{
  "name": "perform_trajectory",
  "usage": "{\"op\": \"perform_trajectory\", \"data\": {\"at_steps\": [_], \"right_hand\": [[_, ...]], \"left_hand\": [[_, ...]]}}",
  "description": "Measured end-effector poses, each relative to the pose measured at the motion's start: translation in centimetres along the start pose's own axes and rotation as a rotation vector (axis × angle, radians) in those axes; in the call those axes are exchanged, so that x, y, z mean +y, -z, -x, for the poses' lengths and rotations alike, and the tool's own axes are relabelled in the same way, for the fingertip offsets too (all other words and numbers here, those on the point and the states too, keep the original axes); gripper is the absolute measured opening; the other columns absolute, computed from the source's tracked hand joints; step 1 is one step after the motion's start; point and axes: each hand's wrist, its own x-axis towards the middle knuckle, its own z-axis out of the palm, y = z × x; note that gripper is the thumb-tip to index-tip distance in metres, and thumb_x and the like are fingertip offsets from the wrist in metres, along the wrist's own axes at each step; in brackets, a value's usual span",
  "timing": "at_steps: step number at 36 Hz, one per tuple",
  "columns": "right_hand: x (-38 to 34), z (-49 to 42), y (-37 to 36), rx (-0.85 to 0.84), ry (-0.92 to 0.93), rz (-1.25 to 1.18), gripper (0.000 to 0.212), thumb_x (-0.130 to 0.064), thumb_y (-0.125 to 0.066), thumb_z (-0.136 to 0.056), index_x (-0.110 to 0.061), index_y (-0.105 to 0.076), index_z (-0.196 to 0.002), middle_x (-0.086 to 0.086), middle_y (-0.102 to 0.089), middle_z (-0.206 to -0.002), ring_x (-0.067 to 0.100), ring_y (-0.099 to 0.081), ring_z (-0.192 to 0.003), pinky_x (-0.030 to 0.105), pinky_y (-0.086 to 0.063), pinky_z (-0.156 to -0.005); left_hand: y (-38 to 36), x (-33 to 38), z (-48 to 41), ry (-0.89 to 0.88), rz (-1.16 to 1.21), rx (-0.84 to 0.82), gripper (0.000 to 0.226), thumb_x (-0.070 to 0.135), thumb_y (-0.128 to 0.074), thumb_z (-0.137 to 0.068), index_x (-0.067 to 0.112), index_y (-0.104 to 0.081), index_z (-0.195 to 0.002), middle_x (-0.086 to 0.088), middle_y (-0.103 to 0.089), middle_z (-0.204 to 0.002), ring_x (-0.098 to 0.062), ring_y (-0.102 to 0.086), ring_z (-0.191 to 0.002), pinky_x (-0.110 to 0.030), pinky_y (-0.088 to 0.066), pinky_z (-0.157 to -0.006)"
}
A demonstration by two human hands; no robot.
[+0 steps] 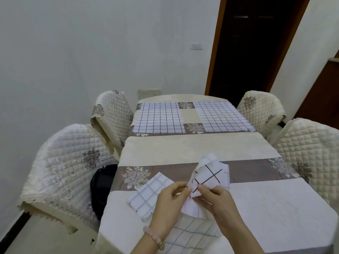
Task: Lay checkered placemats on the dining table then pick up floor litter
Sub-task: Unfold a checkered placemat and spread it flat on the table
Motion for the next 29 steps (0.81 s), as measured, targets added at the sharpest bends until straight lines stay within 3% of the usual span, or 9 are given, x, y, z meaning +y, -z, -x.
{"op": "perform_trajectory", "data": {"at_steps": [3, 5, 10, 13, 15, 18, 20, 25, 29], "right_hand": [[-0.1, -0.1, 0.6, 0.0, -0.003, 0.011, 0.018, -0.015, -0.062, -0.088, -0.003, -0.075, -0.093, 0.013, -0.075, -0.097, 0.025, -0.071, -0.096, 0.03, -0.057, -0.081], [-0.3, -0.3, 1.3, 0.019, -0.02, -0.005, 0.02, -0.019, -0.062, -0.088, -0.005, -0.074, -0.097, 0.011, -0.075, -0.099, 0.023, -0.071, -0.095, 0.027, -0.058, -0.075], [-0.6, -1.3, 4.9, 0.179, -0.049, -0.112, 0.019, -0.02, -0.055, -0.093, -0.01, -0.068, -0.102, 0.004, -0.075, -0.09, 0.019, -0.069, -0.081, 0.025, -0.057, -0.065], [-0.4, -2.4, 7.8, 0.263, -0.102, -0.132, 0.027, -0.021, -0.05, -0.096, -0.009, -0.063, -0.116, 0.007, -0.071, -0.105, 0.025, -0.064, -0.098, 0.038, -0.056, -0.082], [-0.1, -3.1, 9.2, 0.288, -0.149, -0.097, 0.034, -0.022, -0.049, -0.096, -0.003, -0.059, -0.122, 0.015, -0.067, -0.115, 0.031, -0.062, -0.106, 0.049, -0.048, -0.095], [0.5, -4.2, 10.4, 0.395, -0.192, 0.019, 0.038, -0.021, -0.052, -0.096, 0.003, -0.057, -0.124, 0.02, -0.062, -0.122, 0.031, -0.06, -0.101, 0.041, -0.044, -0.094], [0.8, -4.9, 11.0, 0.494, -0.217, 0.155, 0.041, -0.023, -0.054, -0.095, 0.003, -0.055, -0.127, 0.019, -0.054, -0.134, 0.032, -0.053, -0.118, 0.037, -0.038, -0.096], [2.6, -6.1, 12.1, 0.516, -0.343, 0.214, 0.046, -0.021, -0.056, -0.094, 0.008, -0.05, -0.129, 0.023, -0.045, -0.142, 0.035, -0.041, -0.132, 0.038, -0.031, -0.106], [4.7, -5.6, 12.8, 0.496, -0.452, 0.153, 0.049, -0.03, -0.055, -0.094, 0.002, -0.052, -0.129, 0.019, -0.049, -0.139, 0.036, -0.045, -0.128, 0.044, -0.035, -0.108]], "left_hand": [[0.7, -0.4, -0.4, -0.002, -0.029, 0.004, 0.016, 0.019, -0.06, -0.09, 0.017, -0.073, -0.08, 0.008, -0.072, -0.077, -0.003, -0.064, -0.074, -0.016, -0.047, -0.068], [1.7, -0.7, -0.8, 0.006, -0.033, 0.061, 0.021, 0.019, -0.059, -0.09, 0.011, -0.066, -0.072, 0.006, -0.061, -0.066, -0.006, -0.053, -0.066, -0.021, -0.04, -0.064], [6.3, -2.0, -2.7, 0.06, 0.004, 0.291, 0.024, 0.014, -0.054, -0.093, 0.002, -0.055, -0.073, -0.009, -0.038, -0.07, -0.018, -0.034, -0.069, -0.03, -0.026, -0.064], [9.9, -3.6, -3.8, 0.112, -0.036, 0.369, 0.032, 0.018, -0.051, -0.095, -0.012, -0.053, -0.083, -0.01, -0.045, -0.075, -0.02, -0.037, -0.07, -0.033, -0.028, -0.066], [12.0, -4.7, -4.6, 0.151, -0.085, 0.393, 0.031, 0.018, -0.05, -0.096, -0.008, -0.057, -0.083, -0.012, -0.046, -0.07, -0.02, -0.04, -0.066, -0.032, -0.031, -0.065], [14.3, -6.5, -5.6, 0.214, -0.17, 0.433, 0.025, 0.017, -0.049, -0.096, 0.006, -0.062, -0.078, -0.006, -0.047, -0.065, -0.018, -0.04, -0.062, -0.029, -0.031, -0.058], [15.4, -8.0, -6.0, 0.276, -0.18, 0.46, 0.024, 0.017, -0.048, -0.096, 0.009, -0.061, -0.077, -0.006, -0.045, -0.066, -0.018, -0.039, -0.062, -0.029, -0.03, -0.057], [15.8, -12.2, -5.3, 0.415, -0.201, 0.486, 0.022, 0.014, -0.05, -0.095, 0.003, -0.06, -0.078, -0.004, -0.043, -0.061, -0.018, -0.038, -0.06, -0.03, -0.033, -0.07], [15.0, -14.7, -4.3, 0.496, -0.217, 0.506, 0.022, 0.011, -0.051, -0.094, -0.008, -0.063, -0.09, -0.015, -0.054, -0.077, -0.034, -0.053, -0.083, -0.037, -0.042, -0.082]]}}
